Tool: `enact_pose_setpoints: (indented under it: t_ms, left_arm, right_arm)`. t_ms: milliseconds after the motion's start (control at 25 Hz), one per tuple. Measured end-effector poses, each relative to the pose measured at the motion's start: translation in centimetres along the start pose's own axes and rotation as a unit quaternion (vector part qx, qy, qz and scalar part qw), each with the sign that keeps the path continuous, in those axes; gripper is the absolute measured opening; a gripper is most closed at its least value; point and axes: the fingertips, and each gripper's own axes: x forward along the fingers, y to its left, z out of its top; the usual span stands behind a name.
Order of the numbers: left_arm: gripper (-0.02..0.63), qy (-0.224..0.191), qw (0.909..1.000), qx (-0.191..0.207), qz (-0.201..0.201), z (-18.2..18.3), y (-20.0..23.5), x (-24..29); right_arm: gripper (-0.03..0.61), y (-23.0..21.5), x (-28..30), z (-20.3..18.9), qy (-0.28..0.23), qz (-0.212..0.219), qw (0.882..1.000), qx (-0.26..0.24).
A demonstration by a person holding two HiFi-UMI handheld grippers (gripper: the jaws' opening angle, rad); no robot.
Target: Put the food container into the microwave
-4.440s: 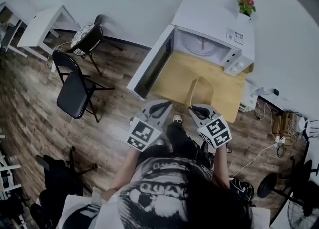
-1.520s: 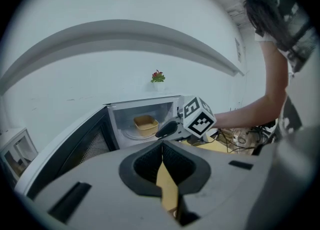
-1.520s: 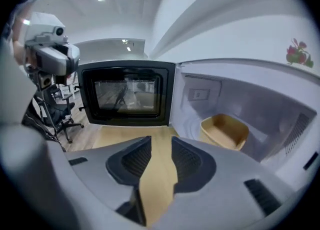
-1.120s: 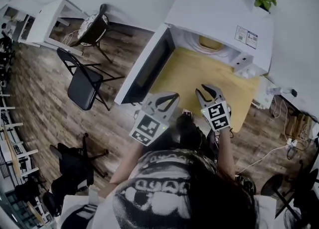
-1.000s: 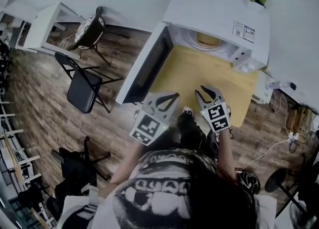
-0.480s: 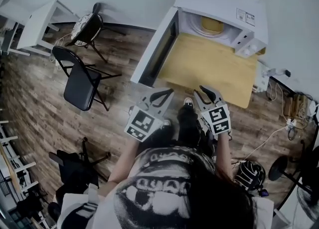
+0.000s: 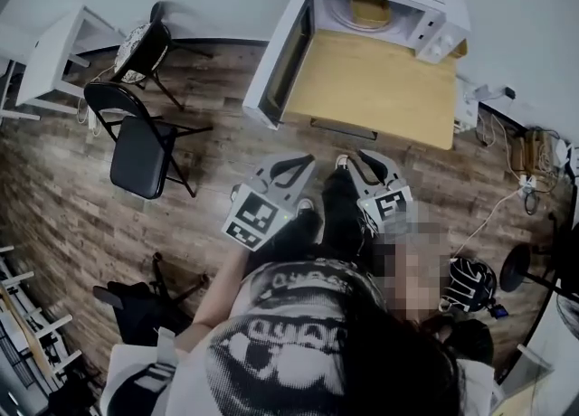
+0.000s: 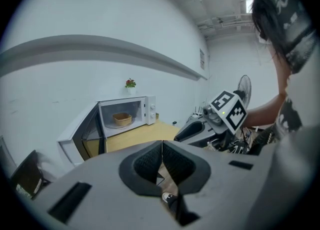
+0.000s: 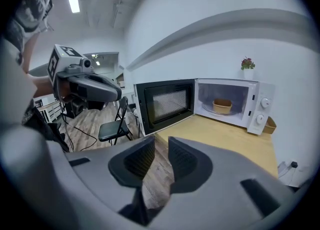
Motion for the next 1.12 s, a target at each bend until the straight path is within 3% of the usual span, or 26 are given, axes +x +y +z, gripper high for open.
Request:
enact_pose_setpoints:
  t_ms: [720, 1120]
  left_arm:
    - [0.002, -0.011, 0.9953, 0.039, -0.088, -0.4, -6.7, -0.6]
    - [0.002, -0.022, 0.9924, 0.055, -0.108, 0.2, -9.2, -0.4]
  right_arm:
    - [-0.012, 3.1, -7.2, 0.2, -0.057, -0.080, 0.995, 0.031]
    - [-0.002, 3.4, -9.8, 0.3, -0.090, -0.088, 0.992, 0.020]
